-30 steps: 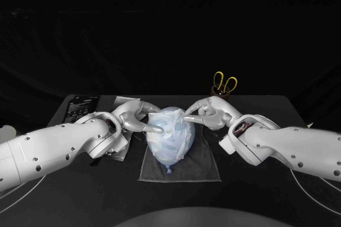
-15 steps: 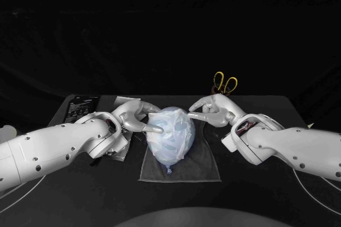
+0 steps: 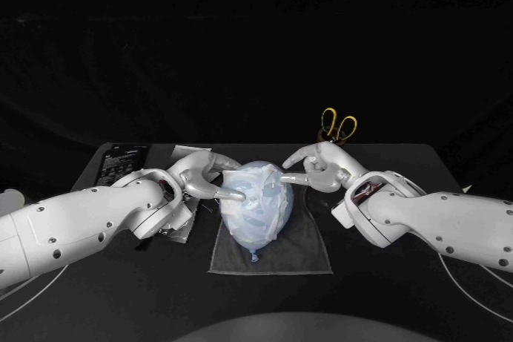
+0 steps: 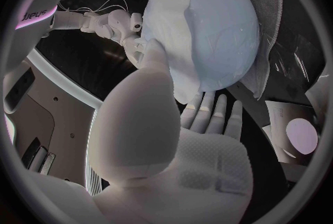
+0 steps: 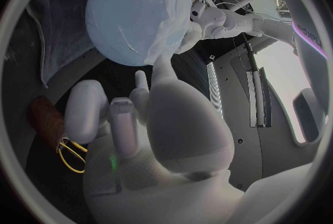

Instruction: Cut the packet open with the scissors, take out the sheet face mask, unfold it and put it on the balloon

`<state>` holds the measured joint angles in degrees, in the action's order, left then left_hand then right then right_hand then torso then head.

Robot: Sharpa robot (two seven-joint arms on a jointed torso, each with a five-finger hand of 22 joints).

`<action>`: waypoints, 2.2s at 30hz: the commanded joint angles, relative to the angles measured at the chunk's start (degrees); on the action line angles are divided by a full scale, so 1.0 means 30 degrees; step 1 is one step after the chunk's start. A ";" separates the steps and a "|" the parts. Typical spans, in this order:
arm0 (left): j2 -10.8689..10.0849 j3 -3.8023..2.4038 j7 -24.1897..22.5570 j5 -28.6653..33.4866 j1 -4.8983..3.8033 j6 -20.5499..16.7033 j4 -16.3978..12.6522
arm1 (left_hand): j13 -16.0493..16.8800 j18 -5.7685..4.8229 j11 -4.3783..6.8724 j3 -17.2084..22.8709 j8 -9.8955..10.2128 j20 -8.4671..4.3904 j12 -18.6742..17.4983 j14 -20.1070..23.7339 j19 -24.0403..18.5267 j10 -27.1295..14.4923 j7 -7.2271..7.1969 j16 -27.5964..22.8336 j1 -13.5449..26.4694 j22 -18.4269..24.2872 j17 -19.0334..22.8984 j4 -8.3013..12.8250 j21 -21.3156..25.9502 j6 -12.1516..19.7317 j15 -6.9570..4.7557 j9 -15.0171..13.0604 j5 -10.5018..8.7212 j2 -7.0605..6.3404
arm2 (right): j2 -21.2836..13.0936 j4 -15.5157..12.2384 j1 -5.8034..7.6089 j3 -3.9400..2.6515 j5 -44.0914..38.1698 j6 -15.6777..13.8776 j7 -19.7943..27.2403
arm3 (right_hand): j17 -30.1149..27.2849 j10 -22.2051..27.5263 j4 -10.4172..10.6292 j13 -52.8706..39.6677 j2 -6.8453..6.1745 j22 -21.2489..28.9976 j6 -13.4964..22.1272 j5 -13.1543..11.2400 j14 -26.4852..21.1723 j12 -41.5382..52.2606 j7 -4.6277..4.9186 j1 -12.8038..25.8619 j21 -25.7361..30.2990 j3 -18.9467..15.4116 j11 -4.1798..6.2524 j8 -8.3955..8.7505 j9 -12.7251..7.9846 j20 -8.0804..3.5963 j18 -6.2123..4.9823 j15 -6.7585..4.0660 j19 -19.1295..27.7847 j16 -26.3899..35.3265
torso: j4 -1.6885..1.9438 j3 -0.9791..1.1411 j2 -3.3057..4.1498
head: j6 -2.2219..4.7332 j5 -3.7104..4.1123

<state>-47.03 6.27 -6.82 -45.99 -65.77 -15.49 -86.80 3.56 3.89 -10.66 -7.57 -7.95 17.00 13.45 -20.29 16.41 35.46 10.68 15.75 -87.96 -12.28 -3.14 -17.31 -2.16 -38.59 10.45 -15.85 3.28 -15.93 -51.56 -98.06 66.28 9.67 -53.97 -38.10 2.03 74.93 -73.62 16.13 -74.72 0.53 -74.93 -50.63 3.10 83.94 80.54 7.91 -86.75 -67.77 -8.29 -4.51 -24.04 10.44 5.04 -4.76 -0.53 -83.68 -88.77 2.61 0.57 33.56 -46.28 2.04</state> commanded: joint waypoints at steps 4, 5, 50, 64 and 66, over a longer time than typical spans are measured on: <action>0.0056 0.0055 0.0138 -0.0021 0.0057 0.0259 -0.0057 | 0.0011 -0.0192 0.0056 0.0054 -0.0072 -0.0007 -0.0110 -0.0096 0.0088 0.0115 0.0562 -0.0116 -0.0094 0.0031 0.0030 0.0011 -0.0038 -0.0115 -0.0029 -0.0025 -0.0075 0.0086 | 0.0098 0.0100 -0.0034 -0.0004 -0.0759 0.0825 -0.0676 | 0.3927 -0.1592 0.0013 -0.0002 0.0029 -0.3213 -0.0097 -0.0081 0.1703 -0.0015 0.0122 0.0150 0.0036 -0.0132 0.0278 0.0053 -0.0004 0.0083 0.0250 0.0047 0.0080 -0.0007 | 0.0005 -0.0019 -0.0022 | -0.0055 -0.0004; 0.0058 0.0055 0.0137 -0.0020 0.0057 0.0259 -0.0057 | 0.0011 -0.0192 0.0056 0.0054 -0.0072 -0.0007 -0.0110 -0.0096 0.0088 0.0115 0.0562 -0.0116 -0.0094 0.0031 0.0030 0.0011 -0.0038 -0.0115 -0.0029 -0.0025 -0.0075 0.0086 | 0.0106 0.0111 -0.0035 -0.0004 -0.0770 0.0843 -0.0698 | 0.3927 -0.1592 0.0013 -0.0002 0.0029 -0.3213 -0.0097 -0.0081 0.1703 -0.0015 0.0122 0.0150 0.0036 -0.0132 0.0278 0.0053 -0.0004 0.0083 0.0250 0.0047 0.0080 -0.0007 | -0.0005 -0.0017 -0.0028 | -0.0056 -0.0010; -0.0012 0.0055 0.0204 0.0055 0.0057 0.0217 -0.0120 | 0.0009 -0.0191 -0.0012 0.0218 -0.0103 -0.0009 -0.0250 -0.0106 0.0097 0.0234 0.0629 -0.0283 -0.0163 0.0126 0.0041 0.0016 -0.0028 -0.0130 0.0030 -0.0027 -0.0079 0.0141 | 0.0153 0.0216 -0.0151 0.0004 -0.0474 -0.0167 -0.0036 | 0.5023 -0.3647 -0.2183 -0.2515 0.2118 -0.3800 -0.1936 -0.0086 0.2019 0.1304 -0.1102 -0.2419 -0.2514 0.3698 0.1416 -0.1645 0.0695 -0.0801 0.0665 -0.0953 -0.0667 -0.0411 | -0.0005 -0.0006 -0.0017 | -0.0134 -0.0004; -0.0064 0.0055 0.0214 0.0055 0.0056 0.0206 -0.0119 | 0.0009 -0.0191 -0.0012 0.0218 -0.0103 -0.0009 -0.0250 -0.0106 0.0097 0.0234 0.0629 -0.0283 -0.0163 0.0126 0.0041 0.0016 -0.0028 -0.0130 0.0030 -0.0027 -0.0079 0.0141 | -0.0319 0.0051 -0.0150 0.0003 0.0295 0.0282 -0.0028 | 0.5023 -0.3864 -0.3300 -0.2950 -0.0066 -0.3805 -0.1593 -0.0041 0.2019 0.1304 -0.1233 0.0798 -0.2716 0.9247 0.1336 -0.2639 0.1044 -0.0778 0.0678 -0.1003 -0.0626 -0.0411 | -0.0019 -0.0009 -0.0031 | -0.0148 -0.0001; -0.0069 0.0055 0.0213 0.0056 0.0056 0.0203 -0.0122 | 0.0009 -0.0191 -0.0012 0.0218 -0.0103 -0.0009 -0.0250 -0.0106 0.0097 0.0234 0.0629 -0.0283 -0.0163 0.0126 0.0041 0.0016 -0.0028 -0.0130 0.0030 -0.0027 -0.0079 0.0141 | -0.0347 0.0086 -0.0149 0.0003 0.0301 0.0329 -0.0086 | 0.5023 -0.3896 -0.3466 -0.3000 -0.0214 -0.3811 -0.1529 -0.0095 0.2019 0.1318 -0.1119 0.1127 -0.2746 0.9831 0.1425 -0.2709 0.1066 -0.0792 0.0679 -0.0955 -0.0628 -0.0411 | -0.0016 -0.0008 -0.0025 | -0.0130 0.0013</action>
<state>-47.30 6.28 -6.70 -45.72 -65.76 -15.56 -87.02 3.55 3.89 -10.65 -7.25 -8.09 16.99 13.09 -20.29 16.40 35.87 10.64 15.24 -88.22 -11.95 -3.10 -17.31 -2.16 -38.55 10.45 -15.89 3.28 -15.67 -52.57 -97.81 65.85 9.70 -53.68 -37.82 1.43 74.91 -76.95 5.84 -74.92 0.35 -74.95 -55.11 2.84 83.81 84.47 4.43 -84.63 -75.82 20.69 -1.61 -31.96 13.44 2.88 -3.08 -3.73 -83.98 -89.75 2.57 0.55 33.49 -46.70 2.05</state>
